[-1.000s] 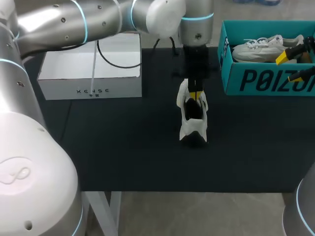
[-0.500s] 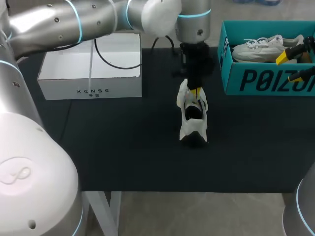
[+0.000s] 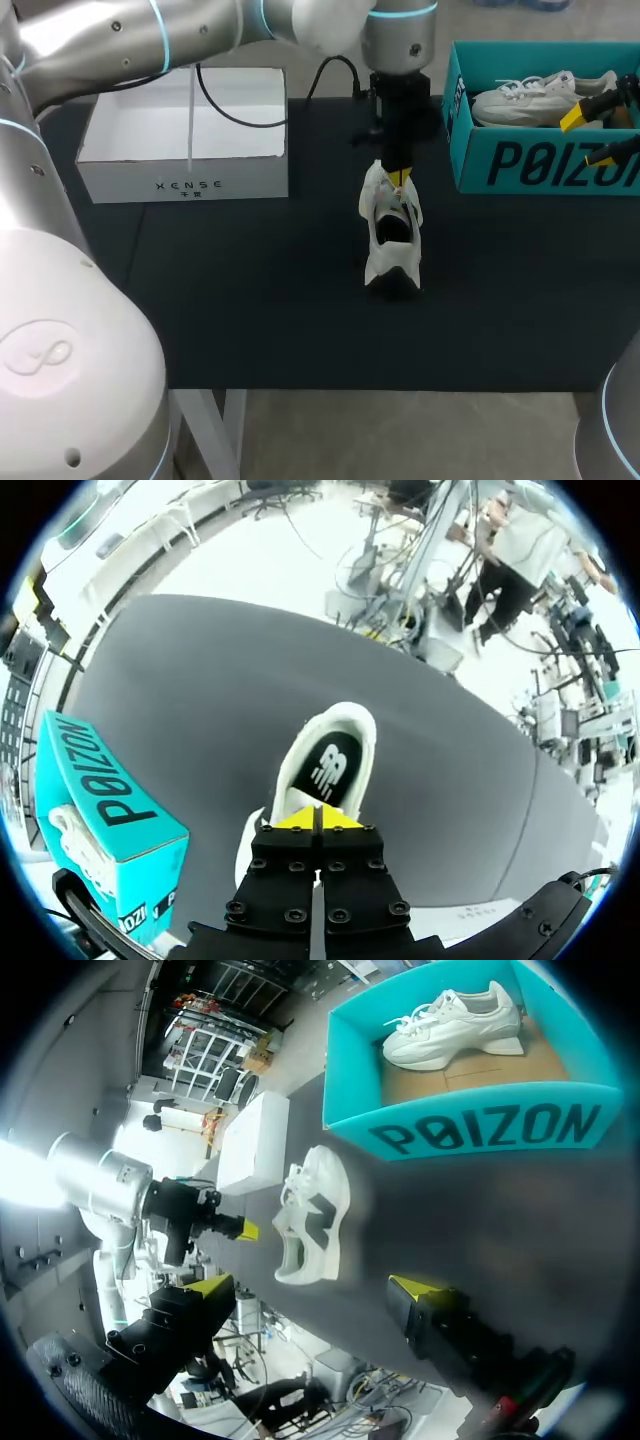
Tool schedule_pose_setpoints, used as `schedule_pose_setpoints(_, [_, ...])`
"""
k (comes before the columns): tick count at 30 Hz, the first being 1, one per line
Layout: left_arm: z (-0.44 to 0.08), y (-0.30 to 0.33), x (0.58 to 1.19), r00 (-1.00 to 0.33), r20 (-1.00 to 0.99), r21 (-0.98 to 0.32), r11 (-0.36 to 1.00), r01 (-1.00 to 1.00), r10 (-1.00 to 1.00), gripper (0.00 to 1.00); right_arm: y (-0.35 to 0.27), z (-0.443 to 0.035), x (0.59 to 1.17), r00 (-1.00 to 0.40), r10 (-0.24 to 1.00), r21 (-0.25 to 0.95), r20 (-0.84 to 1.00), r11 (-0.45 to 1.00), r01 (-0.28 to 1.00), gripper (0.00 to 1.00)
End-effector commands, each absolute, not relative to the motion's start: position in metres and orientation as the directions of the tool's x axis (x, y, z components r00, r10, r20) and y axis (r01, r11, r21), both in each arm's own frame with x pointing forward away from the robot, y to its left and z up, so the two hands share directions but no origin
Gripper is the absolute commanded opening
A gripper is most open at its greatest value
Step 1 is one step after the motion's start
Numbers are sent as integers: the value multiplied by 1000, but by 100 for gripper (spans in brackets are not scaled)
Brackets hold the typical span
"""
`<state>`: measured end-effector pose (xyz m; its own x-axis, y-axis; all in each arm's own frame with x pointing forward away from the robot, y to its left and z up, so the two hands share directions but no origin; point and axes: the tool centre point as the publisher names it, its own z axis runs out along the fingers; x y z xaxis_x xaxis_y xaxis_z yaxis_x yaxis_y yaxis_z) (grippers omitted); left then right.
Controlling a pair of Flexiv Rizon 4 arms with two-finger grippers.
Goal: Take the shoe out of the shoebox, open the shoe tongue, remove and reinsert the insole, then place the shoe into the shoebox
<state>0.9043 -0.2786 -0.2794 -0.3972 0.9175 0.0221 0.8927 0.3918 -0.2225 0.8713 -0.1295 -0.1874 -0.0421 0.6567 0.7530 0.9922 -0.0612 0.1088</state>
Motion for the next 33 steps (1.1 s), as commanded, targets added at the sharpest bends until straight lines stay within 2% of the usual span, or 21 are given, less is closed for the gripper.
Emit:
schedule_pose_setpoints(1, [-281,-292,888,-729,279,-139,777,614,625,0,-129,-187,871,-40,659,107,751,-62,992,100])
schedule_pose_setpoints(3, [-282,-293,873,-856,359,-41,922,384,372,0,-129,-187,871,-40,659,107,751,-62,992,100])
schedule_pose_setpoints(4, [-285,-292,867,-878,442,25,977,213,180,0,-129,-187,871,-40,659,107,751,-62,992,100])
schedule_pose_setpoints(5, [-284,-284,861,-908,413,31,995,92,71,0,-129,-187,871,-40,659,107,751,-62,992,100])
schedule_pose_setpoints(7, [-281,-281,849,-909,406,128,991,-49,-97,0,-129,-187,871,-40,659,107,751,-62,992,100])
schedule_pose_setpoints(8, [-279,-281,842,-922,382,99,995,-35,-70,0,-129,-187,871,-40,659,107,751,-62,992,100])
schedule_pose_setpoints(17, [-279,-281,842,-922,382,99,995,-35,-70,0,-129,-187,871,-40,659,107,751,-62,992,100])
schedule_pose_setpoints(18, [-280,-285,838,-928,318,202,970,-133,-193,0,-129,-187,871,-40,659,107,751,-62,992,100])
schedule_pose_setpoints(21, [-277,-290,821,-914,133,216,911,-351,-384,0,-129,-187,871,-40,659,107,751,-62,992,100])
schedule_pose_setpoints(23, [-277,-293,808,-901,87,147,900,-410,-424,0,-129,-187,871,-40,659,107,751,-62,992,100])
schedule_pose_setpoints(26, [-280,-294,798,-869,46,120,867,-484,-492,0,-129,-187,871,-40,659,107,751,-62,992,100])
schedule_pose_setpoints(33, [-277,-280,784,-863,-20,62,860,-506,-506,0,-129,-187,871,-40,659,107,751,-62,992,100])
